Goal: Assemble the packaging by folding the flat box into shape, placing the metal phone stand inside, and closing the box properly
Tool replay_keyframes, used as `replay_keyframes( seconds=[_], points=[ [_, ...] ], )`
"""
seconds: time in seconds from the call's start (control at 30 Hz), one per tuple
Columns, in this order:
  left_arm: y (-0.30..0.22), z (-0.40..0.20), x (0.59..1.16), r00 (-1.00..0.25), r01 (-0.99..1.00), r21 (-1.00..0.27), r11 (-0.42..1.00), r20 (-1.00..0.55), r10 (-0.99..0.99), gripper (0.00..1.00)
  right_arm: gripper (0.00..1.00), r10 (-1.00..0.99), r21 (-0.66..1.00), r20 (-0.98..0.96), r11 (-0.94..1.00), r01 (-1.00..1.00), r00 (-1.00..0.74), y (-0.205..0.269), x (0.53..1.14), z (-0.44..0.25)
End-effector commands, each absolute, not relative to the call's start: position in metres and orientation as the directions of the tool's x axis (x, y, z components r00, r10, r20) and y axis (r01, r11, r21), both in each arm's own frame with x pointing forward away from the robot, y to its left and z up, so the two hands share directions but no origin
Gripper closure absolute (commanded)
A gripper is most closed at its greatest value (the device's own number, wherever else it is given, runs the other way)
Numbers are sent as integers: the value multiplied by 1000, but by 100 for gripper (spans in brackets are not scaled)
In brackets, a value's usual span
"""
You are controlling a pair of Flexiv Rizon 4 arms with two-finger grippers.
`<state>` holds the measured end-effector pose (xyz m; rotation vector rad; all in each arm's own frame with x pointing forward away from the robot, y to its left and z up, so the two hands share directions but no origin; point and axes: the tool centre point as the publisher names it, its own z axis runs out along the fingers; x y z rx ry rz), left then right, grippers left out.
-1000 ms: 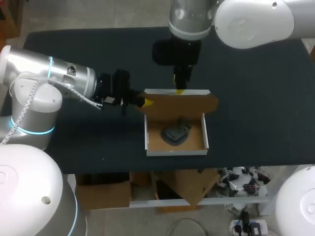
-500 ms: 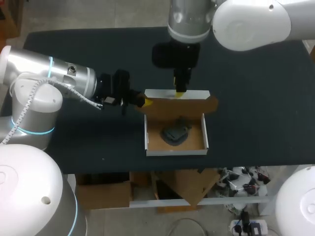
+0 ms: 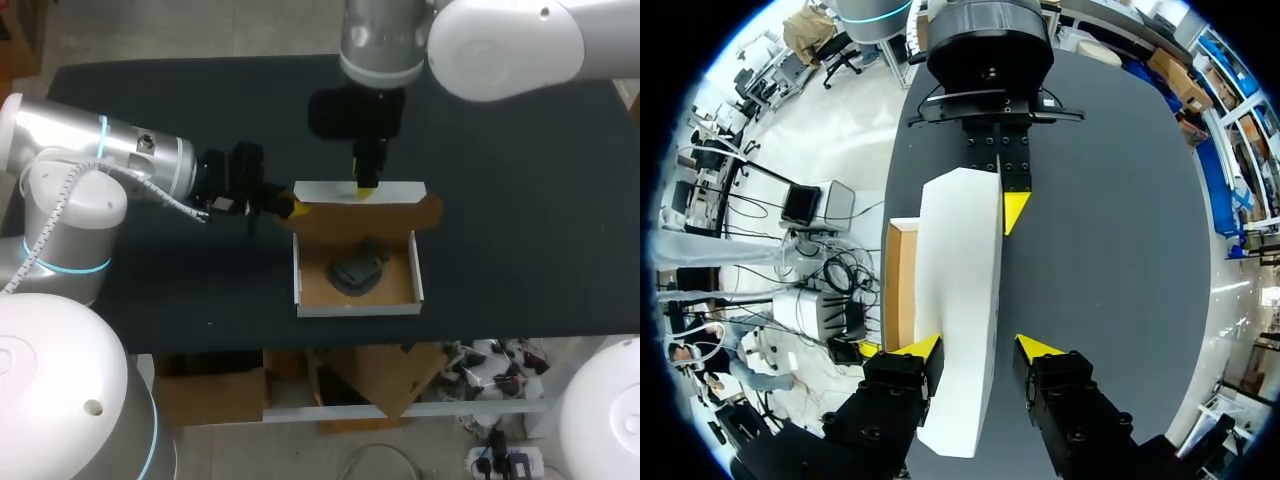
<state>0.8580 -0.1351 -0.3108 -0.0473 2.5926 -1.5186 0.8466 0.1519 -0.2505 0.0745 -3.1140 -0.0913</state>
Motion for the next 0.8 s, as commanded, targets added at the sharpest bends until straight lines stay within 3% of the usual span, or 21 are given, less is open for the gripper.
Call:
replay_keyframes(
  seconds=[0.03,0.5,0.8],
  points=[
    [-135,-310,859,-990,42,-871,490,-103,-97,100,52,-50,59,33,997,-48,-998,152,849,-254],
    [-135,-310,859,-990,42,-871,490,-103,-97,100,53,-54,59,54,997,-51,-997,154,851,-261],
    [-135,-310,859,-990,42,-871,490,-103,-97,100,58,-55,57,61,997,-51,-997,154,851,-264]
  ],
)
